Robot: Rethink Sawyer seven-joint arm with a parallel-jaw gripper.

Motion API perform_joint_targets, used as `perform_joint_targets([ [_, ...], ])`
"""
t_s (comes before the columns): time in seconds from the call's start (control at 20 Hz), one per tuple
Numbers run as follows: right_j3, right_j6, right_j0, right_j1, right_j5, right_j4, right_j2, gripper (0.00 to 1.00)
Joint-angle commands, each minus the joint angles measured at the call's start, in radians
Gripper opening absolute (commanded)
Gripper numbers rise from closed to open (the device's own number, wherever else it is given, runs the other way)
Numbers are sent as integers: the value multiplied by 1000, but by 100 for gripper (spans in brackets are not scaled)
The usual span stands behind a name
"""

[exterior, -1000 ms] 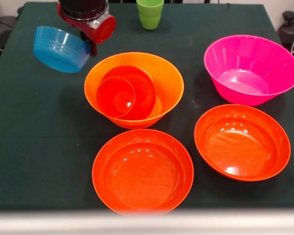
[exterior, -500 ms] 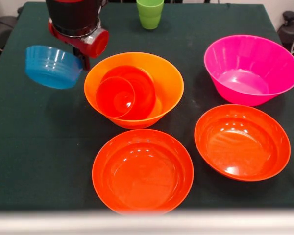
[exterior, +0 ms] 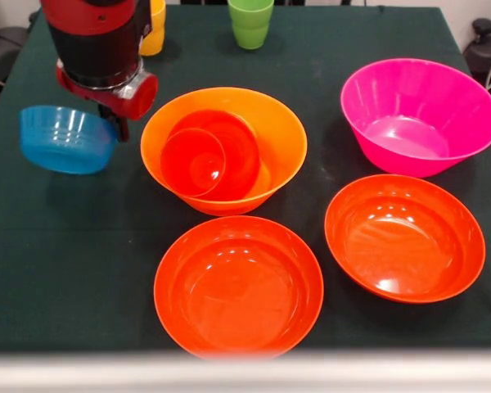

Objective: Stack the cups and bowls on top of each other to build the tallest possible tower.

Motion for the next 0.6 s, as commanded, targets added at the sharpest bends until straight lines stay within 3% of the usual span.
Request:
perform_joint_targets([
  [0.05,-128,-359,-19,79,69,-92,113,0],
  [0.45,-184,-402,-32,110,60,-108,126,0],
  [0.5,-180,-403,-33,109,50,-110,125,100],
  [0.6,-170,-401,-35,106,37,-108,124,100],
])
